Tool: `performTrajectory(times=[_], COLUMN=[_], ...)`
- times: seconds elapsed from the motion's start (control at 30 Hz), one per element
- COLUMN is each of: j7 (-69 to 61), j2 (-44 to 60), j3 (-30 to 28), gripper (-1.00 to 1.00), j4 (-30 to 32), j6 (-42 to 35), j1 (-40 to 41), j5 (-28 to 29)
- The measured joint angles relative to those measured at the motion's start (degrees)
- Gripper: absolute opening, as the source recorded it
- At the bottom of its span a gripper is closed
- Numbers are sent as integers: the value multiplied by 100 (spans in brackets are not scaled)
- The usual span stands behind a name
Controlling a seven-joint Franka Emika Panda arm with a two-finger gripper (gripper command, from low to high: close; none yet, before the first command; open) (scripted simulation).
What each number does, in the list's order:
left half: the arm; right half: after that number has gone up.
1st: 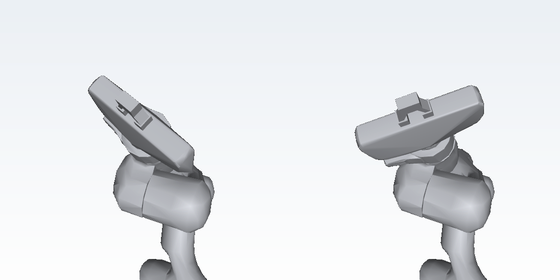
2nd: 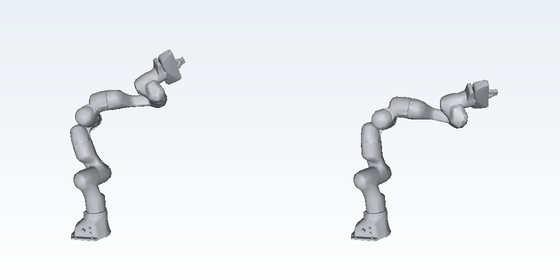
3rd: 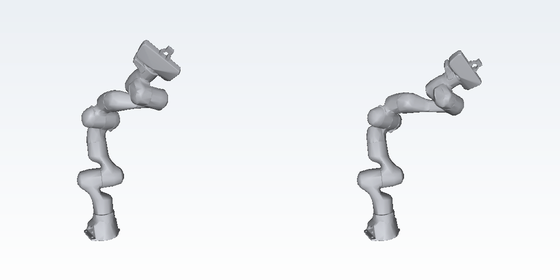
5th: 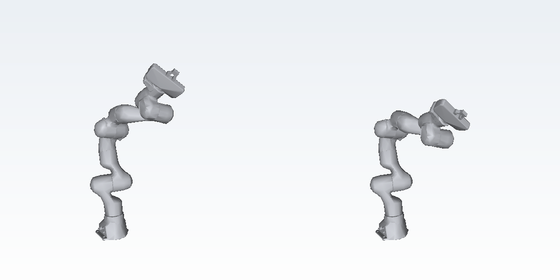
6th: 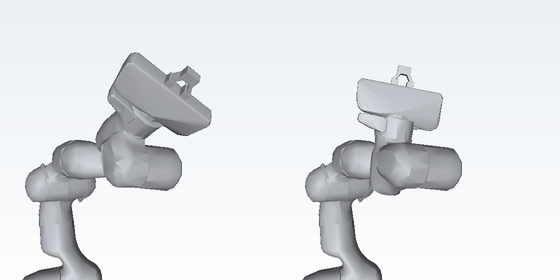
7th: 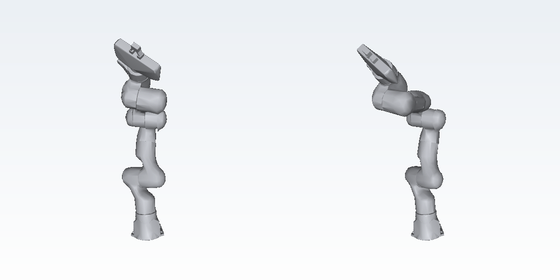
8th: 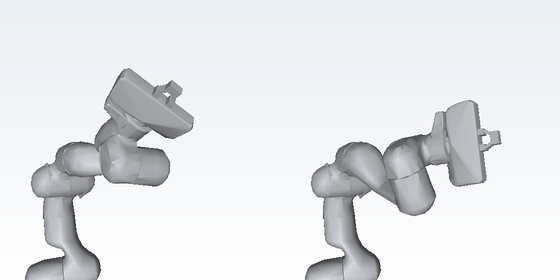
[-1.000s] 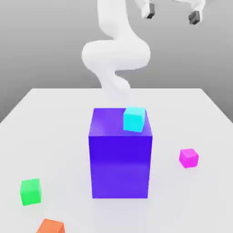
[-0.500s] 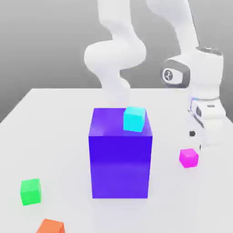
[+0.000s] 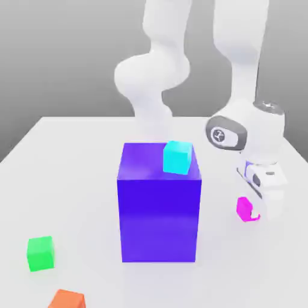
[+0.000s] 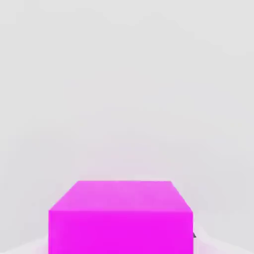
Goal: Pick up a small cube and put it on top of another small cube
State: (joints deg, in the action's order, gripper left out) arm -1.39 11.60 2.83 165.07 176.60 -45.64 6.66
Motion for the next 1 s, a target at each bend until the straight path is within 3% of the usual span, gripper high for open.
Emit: performTrajectory(times=[0.1, 0.23, 0.63, 0.9, 1.0], j7=[-292, -552, -1202, -1336, -1378], j2=[-593, -1287, -1296, -952, -663], j3=[287, 237, -1529, -2509, -2613], gripper=[-100, -100, -100, -100, -100], j4=[113, 96, -1904, -2125, -1885], j6=[-478, -1066, -2180, -2633, -2520], j1=[182, 84, 3263, 5305, 5514], j5=[-399, -863, -2262, -1607, -1208])
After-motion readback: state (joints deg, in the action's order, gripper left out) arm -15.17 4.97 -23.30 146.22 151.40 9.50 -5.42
